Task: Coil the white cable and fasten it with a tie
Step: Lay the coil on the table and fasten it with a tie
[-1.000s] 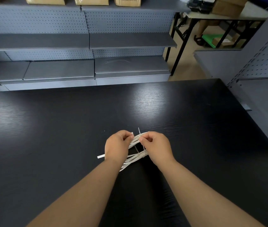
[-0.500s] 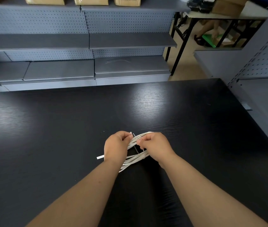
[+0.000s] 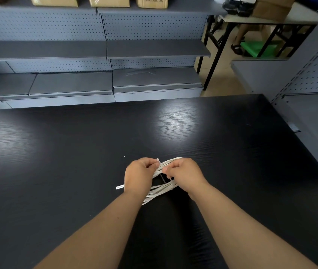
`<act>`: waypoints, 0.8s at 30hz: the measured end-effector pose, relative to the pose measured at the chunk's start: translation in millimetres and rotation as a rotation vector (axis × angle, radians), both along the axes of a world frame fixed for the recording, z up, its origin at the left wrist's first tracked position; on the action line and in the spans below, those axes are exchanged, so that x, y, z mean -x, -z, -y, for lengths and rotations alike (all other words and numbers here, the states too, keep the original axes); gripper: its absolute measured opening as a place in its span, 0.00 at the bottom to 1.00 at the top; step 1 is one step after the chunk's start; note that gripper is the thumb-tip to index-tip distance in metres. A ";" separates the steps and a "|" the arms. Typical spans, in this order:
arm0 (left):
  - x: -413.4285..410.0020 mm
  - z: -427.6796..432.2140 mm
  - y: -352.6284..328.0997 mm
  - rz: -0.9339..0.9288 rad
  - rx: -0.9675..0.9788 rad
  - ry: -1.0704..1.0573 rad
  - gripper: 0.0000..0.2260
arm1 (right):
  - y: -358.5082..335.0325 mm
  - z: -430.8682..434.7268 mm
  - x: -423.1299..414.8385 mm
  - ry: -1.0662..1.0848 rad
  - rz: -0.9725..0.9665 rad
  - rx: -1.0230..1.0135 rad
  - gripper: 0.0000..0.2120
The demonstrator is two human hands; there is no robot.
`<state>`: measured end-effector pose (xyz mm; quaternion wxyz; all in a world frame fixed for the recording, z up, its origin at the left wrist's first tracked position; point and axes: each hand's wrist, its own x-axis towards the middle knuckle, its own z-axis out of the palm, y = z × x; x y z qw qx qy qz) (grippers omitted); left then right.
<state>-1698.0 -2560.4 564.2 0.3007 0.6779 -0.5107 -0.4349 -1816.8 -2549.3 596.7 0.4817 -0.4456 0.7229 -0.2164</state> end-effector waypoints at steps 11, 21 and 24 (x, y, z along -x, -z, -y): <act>-0.5 -0.6 3.2 0.015 0.023 0.028 0.05 | 0.2 1.1 -0.7 0.002 0.015 0.002 0.06; 0.7 0.5 3.2 0.024 0.021 -0.001 0.06 | -1.2 0.4 0.6 0.020 0.051 -0.018 0.06; 0.6 0.3 3.5 0.035 0.032 0.008 0.06 | -2.2 0.1 0.3 0.025 0.059 -0.026 0.06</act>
